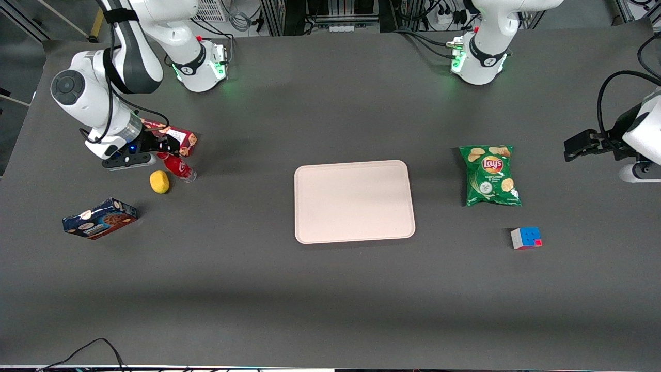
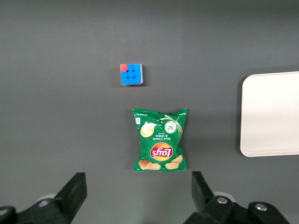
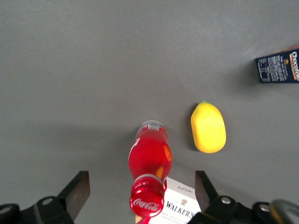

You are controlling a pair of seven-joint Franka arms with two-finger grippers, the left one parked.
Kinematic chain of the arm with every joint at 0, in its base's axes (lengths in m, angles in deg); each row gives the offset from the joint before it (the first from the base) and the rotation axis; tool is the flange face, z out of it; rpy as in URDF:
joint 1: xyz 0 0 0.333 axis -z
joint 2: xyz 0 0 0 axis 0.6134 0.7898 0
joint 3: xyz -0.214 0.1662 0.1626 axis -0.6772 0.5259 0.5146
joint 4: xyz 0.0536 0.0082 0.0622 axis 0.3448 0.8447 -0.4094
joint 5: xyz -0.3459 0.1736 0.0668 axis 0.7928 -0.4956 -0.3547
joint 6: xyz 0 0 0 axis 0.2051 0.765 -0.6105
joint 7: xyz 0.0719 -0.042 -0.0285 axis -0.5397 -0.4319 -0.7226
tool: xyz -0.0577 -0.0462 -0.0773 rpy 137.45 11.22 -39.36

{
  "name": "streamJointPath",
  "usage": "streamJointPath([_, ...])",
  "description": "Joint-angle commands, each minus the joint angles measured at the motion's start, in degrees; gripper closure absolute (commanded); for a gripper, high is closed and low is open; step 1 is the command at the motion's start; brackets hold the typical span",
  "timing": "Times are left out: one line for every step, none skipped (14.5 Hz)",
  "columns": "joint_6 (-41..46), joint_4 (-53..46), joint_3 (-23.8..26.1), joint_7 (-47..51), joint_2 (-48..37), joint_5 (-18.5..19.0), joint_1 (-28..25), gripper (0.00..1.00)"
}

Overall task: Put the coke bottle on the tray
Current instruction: 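Close the right gripper around the bottle's neck and lift it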

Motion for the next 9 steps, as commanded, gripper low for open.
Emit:
streamJointPath([-3.32,2.47,0.02,-2.75,-0.27,1.02,1.13,0.00])
streamJointPath([-3.32,2.82,-0.07,-2.83,-0.45,1.02,1.13,0.00])
streamJointPath([-3.32,2.91,0.02,-2.92,-0.19,1.02,1.22,0.00])
streamJointPath([-3.49,2.91,-0.07,-2.92,0.08,1.02,1.31,0.00])
streamJointPath([-3.58,2.91,-0.07,-3.10,0.17,1.02,1.40,0.00])
streamJointPath([-3.67,3.09,-0.07,-3.36,0.17,1.02,1.40,0.00])
streamJointPath([-3.67,3.18,-0.07,-3.54,0.25,1.02,1.40,0.00])
streamJointPath([-3.67,3.18,-0.15,-3.63,0.25,1.02,1.40,0.03])
streamJointPath([-3.67,3.18,-0.15,-3.80,0.52,1.02,1.48,0.09])
